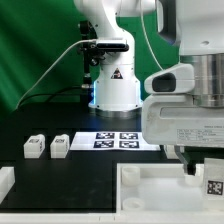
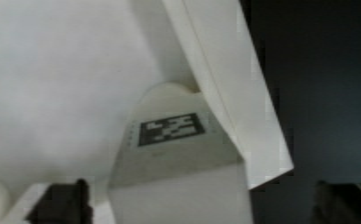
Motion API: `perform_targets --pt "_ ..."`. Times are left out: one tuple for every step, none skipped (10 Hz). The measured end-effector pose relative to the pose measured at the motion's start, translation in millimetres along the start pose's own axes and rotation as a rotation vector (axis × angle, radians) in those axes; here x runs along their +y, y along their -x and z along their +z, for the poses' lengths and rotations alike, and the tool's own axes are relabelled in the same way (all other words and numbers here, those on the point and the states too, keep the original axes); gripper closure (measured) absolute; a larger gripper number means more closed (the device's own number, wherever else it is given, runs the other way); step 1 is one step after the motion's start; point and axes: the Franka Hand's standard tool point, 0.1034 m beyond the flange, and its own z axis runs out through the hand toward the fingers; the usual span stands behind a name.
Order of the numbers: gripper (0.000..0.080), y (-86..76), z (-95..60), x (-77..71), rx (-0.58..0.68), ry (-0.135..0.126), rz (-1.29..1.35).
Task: Assemble one leg
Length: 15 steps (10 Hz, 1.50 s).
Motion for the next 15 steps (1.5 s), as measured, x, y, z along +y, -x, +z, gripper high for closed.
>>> perform_targets --pt "0.0240 0.4 0.1 -0.6 -0.002 -0.003 0.038" --pt "0.0422 0.1 0.1 0.8 -0.004 -0.003 0.120" --pt "0.0495 -1.5 -0.5 2.8 -0.007 -0.007 0.207" --pt "0.0495 -3.5 -1.6 5.7 -0.024 -0.026 0.391" --pt "0.0495 -3.6 -2.3 7.3 -0.037 -0.038 0.573" --pt "0.0495 -0.3 0.1 8.2 -0.056 -0.057 0.761" --pt "0.0495 2.0 1.2 6.3 -0.080 -0.081 0.989" --pt "0.0502 2.0 1.3 5.7 -0.099 -0.100 1.135" --pt "0.0502 2.1 1.3 5.5 -0.102 -0.099 1.177" --pt "0.0503 2.6 1.4 5.1 -0.105 -0.095 1.251" --pt "0.0505 2.5 1.5 5.5 -0.105 -0.094 1.251" --pt "0.0505 2.5 1.5 5.5 -0.105 -0.094 1.244" --pt "0.0505 2.5 1.5 5.5 -0.105 -0.094 1.243" --pt "0.0505 2.9 2.2 5.6 -0.105 -0.094 1.232" --pt "0.0273 2.6 2.3 6.3 -0.099 -0.096 1.150"
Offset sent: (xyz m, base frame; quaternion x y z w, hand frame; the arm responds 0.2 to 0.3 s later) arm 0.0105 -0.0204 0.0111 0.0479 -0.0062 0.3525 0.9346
